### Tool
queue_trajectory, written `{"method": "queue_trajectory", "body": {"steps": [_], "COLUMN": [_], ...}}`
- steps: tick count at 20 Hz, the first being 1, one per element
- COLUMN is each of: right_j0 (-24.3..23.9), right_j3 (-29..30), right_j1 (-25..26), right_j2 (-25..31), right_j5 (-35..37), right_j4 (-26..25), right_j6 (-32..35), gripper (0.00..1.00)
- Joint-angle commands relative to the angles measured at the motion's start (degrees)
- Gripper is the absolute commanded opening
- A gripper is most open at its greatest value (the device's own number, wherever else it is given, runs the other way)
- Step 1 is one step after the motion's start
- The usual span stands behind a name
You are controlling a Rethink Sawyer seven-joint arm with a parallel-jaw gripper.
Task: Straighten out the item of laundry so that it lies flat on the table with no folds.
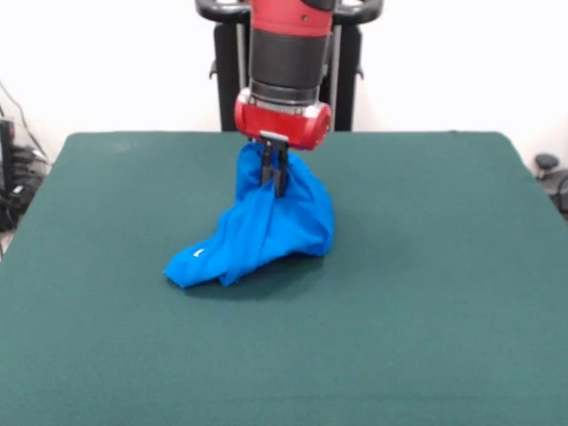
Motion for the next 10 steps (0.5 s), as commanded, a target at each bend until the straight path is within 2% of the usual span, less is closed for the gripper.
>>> {"method": "queue_trajectory", "body": {"steps": [1, 10], "right_j0": [-0.6, -0.2], "right_j3": [1.1, 0.9], "right_j1": [-3.7, -7.0], "right_j2": [9.1, 8.7], "right_j5": [4.0, 7.6], "right_j4": [3.3, 3.9], "right_j6": [11.6, 10.9], "gripper": [0.0, 0.0]}}
